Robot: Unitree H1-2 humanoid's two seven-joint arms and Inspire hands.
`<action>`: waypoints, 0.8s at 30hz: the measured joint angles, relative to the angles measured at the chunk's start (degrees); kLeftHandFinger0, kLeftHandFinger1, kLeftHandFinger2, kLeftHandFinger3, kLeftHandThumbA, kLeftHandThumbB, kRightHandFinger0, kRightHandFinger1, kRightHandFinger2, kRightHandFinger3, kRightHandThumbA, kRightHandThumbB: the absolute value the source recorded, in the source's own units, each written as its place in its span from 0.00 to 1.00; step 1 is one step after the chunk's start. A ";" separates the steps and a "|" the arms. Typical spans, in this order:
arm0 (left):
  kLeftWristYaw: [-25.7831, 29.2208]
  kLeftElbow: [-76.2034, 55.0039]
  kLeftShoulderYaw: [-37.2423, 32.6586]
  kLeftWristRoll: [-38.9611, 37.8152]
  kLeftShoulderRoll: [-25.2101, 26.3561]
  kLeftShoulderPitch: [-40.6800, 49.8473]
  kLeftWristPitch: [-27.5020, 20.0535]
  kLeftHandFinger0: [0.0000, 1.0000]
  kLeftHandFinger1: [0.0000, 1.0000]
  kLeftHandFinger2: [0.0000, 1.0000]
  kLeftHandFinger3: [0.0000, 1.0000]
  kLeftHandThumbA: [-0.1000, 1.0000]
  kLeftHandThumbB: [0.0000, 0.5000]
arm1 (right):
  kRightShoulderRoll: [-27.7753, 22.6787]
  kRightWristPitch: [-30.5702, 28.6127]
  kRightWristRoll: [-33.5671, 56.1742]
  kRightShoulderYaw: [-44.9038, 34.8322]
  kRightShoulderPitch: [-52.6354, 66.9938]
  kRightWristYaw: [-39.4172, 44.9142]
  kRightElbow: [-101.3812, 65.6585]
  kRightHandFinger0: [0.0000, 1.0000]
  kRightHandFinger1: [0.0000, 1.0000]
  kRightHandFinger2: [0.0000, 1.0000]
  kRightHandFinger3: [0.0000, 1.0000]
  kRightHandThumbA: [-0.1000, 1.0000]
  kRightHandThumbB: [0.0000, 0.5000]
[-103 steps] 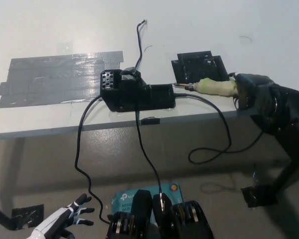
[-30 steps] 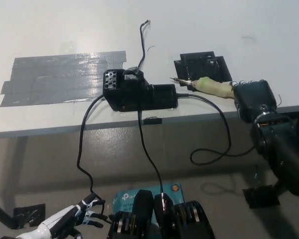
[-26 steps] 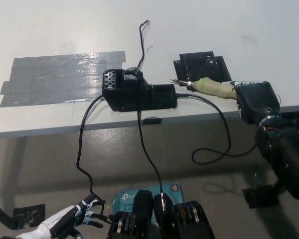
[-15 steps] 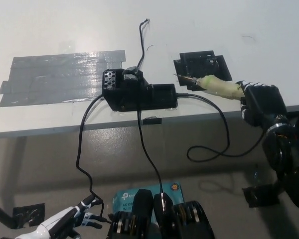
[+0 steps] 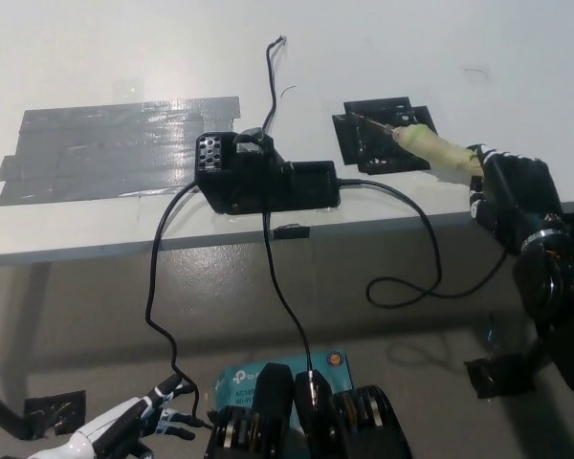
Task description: The robot uses its right hand to grab and lift the soldering gun kept on the middle of the table and puts it in its base
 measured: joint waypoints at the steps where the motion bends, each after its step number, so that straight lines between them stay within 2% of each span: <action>1: -0.01 -0.01 -0.04 0.01 0.06 0.00 0.00 1.00 0.81 0.81 1.00 1.00 0.93 | -0.12 -0.30 -0.04 0.26 -0.06 -0.02 0.00 0.00 0.05 0.41 0.36 0.00 0.19; 2: -0.01 -0.02 -0.07 0.01 0.11 0.00 0.00 1.00 0.81 0.81 1.00 1.00 0.93 | -0.28 -0.55 -0.08 0.53 -0.09 -0.01 -0.05 0.00 0.04 0.41 0.35 0.00 0.18; 3: 0.00 -0.04 -0.08 0.01 0.16 0.00 0.00 1.00 0.80 0.79 1.00 1.00 0.92 | -0.46 -0.77 -0.10 0.75 -0.09 -0.01 -0.10 0.00 0.04 0.43 0.09 0.00 0.09; 4: 0.00 -0.04 -0.08 0.00 0.20 0.00 0.00 1.00 0.79 0.79 0.99 1.00 0.95 | -0.84 -1.00 -0.11 1.01 -0.09 0.09 -0.51 0.00 0.09 0.51 0.08 0.00 0.03; 5: 0.00 -0.03 -0.07 -0.01 0.27 0.00 0.00 1.00 0.79 0.79 0.99 1.00 0.95 | -1.25 -1.15 -0.11 1.24 -0.09 0.30 -1.08 0.00 0.13 0.55 0.27 0.00 0.00; 6: 0.00 -0.03 -0.02 -0.03 0.34 0.04 0.00 1.00 0.80 0.79 0.98 1.00 0.96 | -1.68 -1.36 -0.11 1.51 -0.19 0.46 -1.66 0.00 0.15 0.55 0.22 0.00 0.00; 7: 0.01 -0.03 0.00 -0.03 0.47 0.11 0.00 1.00 0.80 0.78 0.99 1.00 0.95 | -2.04 -1.76 -0.12 1.78 -0.46 0.66 -2.01 0.00 0.15 0.55 0.23 0.00 0.05; 8: 0.02 -0.03 0.00 -0.02 0.57 0.15 0.00 1.00 0.79 0.78 0.99 1.00 0.95 | -2.36 -2.05 -0.18 2.09 -0.73 0.91 -2.39 0.00 0.15 0.53 0.22 0.00 0.05; 9: 0.02 -0.04 0.00 -0.02 0.62 0.16 0.00 1.00 0.79 0.78 1.00 1.00 0.95 | -2.63 -2.21 -0.22 2.35 -0.92 1.06 -2.66 0.00 0.14 0.51 0.13 0.00 0.06; 10: 0.02 -0.04 0.01 -0.02 0.68 0.20 0.00 1.00 0.79 0.78 1.00 1.00 0.94 | -3.11 -2.54 -0.31 2.85 -1.28 1.27 -3.17 0.00 0.13 0.50 0.08 0.00 0.00; 11: 0.03 -0.04 0.01 -0.01 0.68 0.23 0.00 1.00 0.78 0.77 1.00 1.00 0.96 | -3.52 -2.93 -0.38 3.35 -1.56 1.43 -3.72 0.00 0.14 0.50 0.07 0.00 0.00; 13: 0.03 -0.04 0.00 -0.02 0.69 0.29 0.00 1.00 0.76 0.77 1.00 1.00 0.96 | -4.08 -3.71 -0.50 4.14 -2.00 1.71 -4.59 0.00 0.16 0.51 0.11 0.00 0.19; 14: 0.03 -0.04 -0.01 -0.02 0.70 0.32 0.00 1.00 0.77 0.77 1.00 1.00 0.99 | -4.30 -4.18 -0.53 4.43 -2.20 1.88 -5.03 0.00 0.19 0.53 0.17 0.00 0.23; 15: 0.03 -0.04 -0.01 -0.01 0.70 0.35 0.00 1.00 0.77 0.77 1.00 1.00 0.99 | -4.44 -4.54 -0.55 4.55 -2.31 2.04 -5.65 0.00 0.20 0.53 0.19 0.00 0.22; 16: 0.02 -0.04 -0.01 -0.01 0.71 0.40 0.00 1.00 0.77 0.76 1.00 1.00 0.98 | -4.47 -4.81 -0.55 4.62 -2.45 2.29 -6.12 0.00 0.23 0.54 0.24 0.00 0.16; 17: 0.02 -0.04 -0.02 -0.02 0.71 0.42 0.00 1.00 0.76 0.77 1.00 1.00 0.97 | -4.47 -4.94 -0.55 4.66 -2.60 2.49 -6.39 0.00 0.22 0.52 0.24 0.00 0.13; 18: 0.02 -0.03 -0.02 -0.03 0.71 0.45 0.00 1.00 0.77 0.79 1.00 1.00 0.95 | -4.47 -5.10 -0.55 4.67 -2.69 2.65 -6.65 0.00 0.20 0.50 0.34 0.00 0.11; 19: 0.03 -0.04 0.00 -0.08 0.71 0.56 0.00 1.00 0.77 0.79 1.00 1.00 0.96 | -4.47 -5.42 -0.55 4.69 -2.86 2.87 -6.91 0.00 0.15 0.46 0.34 0.00 0.11; 20: 0.03 -0.04 0.00 -0.09 0.71 0.68 0.00 1.00 0.77 0.79 1.00 1.00 0.96 | -4.47 -5.54 -0.55 4.70 -2.98 3.11 -7.22 0.00 0.13 0.44 0.30 0.00 0.11; 21: 0.03 -0.05 -0.01 -0.09 0.71 0.87 0.00 1.00 0.76 0.78 1.00 1.00 0.97 | -4.48 -5.71 -0.56 4.71 -3.08 3.36 -7.71 0.00 0.11 0.42 0.37 0.00 0.13; 22: 0.03 -0.05 -0.02 -0.07 0.71 1.09 0.00 1.00 0.76 0.78 1.00 1.00 0.94 | -4.48 -5.90 -0.56 4.72 -3.22 3.64 -8.11 0.00 0.07 0.37 0.39 0.00 0.10; 24: 0.05 -0.05 -0.02 -0.06 0.71 1.41 0.00 1.00 0.76 0.78 1.00 1.00 0.95 | -4.48 -6.05 -0.57 4.74 -3.43 4.21 -8.74 0.00 0.01 0.31 0.43 0.00 0.17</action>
